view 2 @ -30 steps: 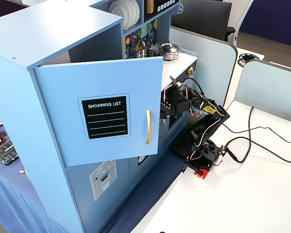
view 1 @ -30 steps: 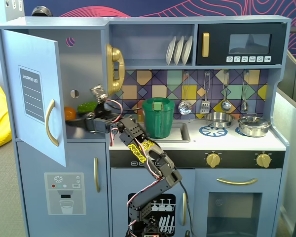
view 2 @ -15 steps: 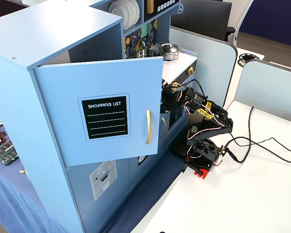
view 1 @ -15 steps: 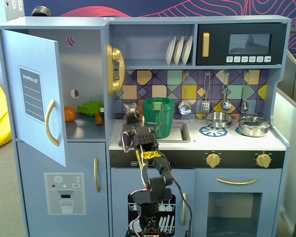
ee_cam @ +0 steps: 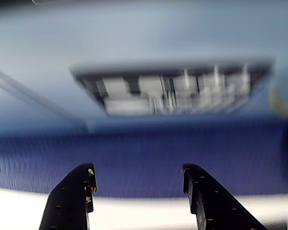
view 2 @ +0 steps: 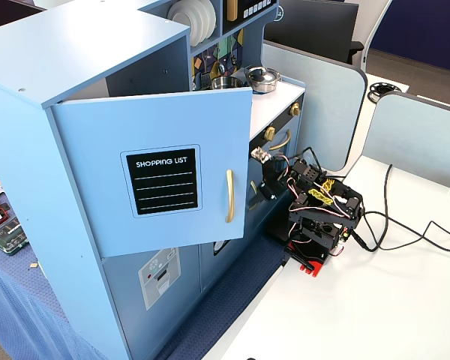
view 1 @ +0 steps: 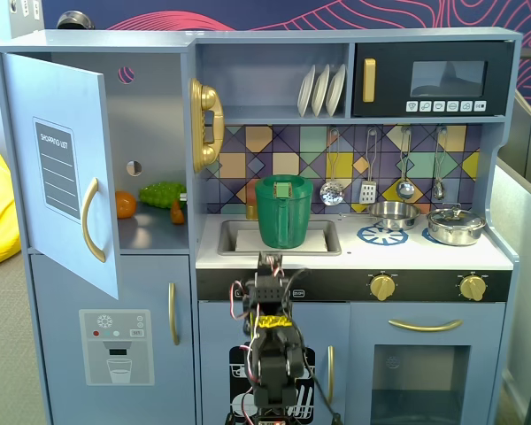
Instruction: Open the left cabinet door
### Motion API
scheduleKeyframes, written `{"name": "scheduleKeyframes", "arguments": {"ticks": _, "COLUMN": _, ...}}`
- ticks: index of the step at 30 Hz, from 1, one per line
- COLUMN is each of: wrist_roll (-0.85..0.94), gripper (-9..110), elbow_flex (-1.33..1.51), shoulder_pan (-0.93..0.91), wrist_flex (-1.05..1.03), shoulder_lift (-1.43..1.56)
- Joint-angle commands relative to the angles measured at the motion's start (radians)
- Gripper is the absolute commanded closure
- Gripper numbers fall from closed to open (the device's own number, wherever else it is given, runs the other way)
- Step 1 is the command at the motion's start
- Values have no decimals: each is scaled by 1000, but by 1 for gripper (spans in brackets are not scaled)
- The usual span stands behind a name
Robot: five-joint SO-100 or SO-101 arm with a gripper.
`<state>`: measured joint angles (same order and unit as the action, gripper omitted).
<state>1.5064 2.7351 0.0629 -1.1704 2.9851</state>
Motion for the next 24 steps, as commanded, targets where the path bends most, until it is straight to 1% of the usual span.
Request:
{"name": "scheduleKeyframes", "arguments": {"ticks": 1, "wrist_roll": -43, "gripper": 87, "elbow_flex": 84, "shoulder_pan": -49, "wrist_flex": -64, "shoulder_lift": 91}}
{"name": "scheduleKeyframes", "arguments": {"ticks": 7, "wrist_roll": -54, "gripper": 87, "elbow_flex": 204, "shoulder_pan": -83, "wrist_flex": -160, "shoulder_lift": 170}}
{"name": "scheduleKeyframes", "arguments": {"ticks": 11, "wrist_roll": -9, "gripper": 88, "elbow_flex": 255, "shoulder_pan": -103, "wrist_flex": -212, "shoulder_lift": 192}}
{"name": "scheduleKeyframes", "arguments": {"ticks": 17, "wrist_roll": 0, "gripper": 89, "elbow_flex": 261, "shoulder_pan": -75, "wrist_flex": -327, "shoulder_lift": 193}}
{"name": "scheduleKeyframes", "arguments": {"ticks": 19, "wrist_roll": 35, "gripper": 89, "elbow_flex": 261, "shoulder_pan": -75, "wrist_flex": -364, "shoulder_lift": 193}}
{"name": "scheduleKeyframes", "arguments": {"ticks": 24, "wrist_roll": 35, "gripper": 89, "elbow_flex": 261, "shoulder_pan": -83, "wrist_flex": -364, "shoulder_lift": 193}}
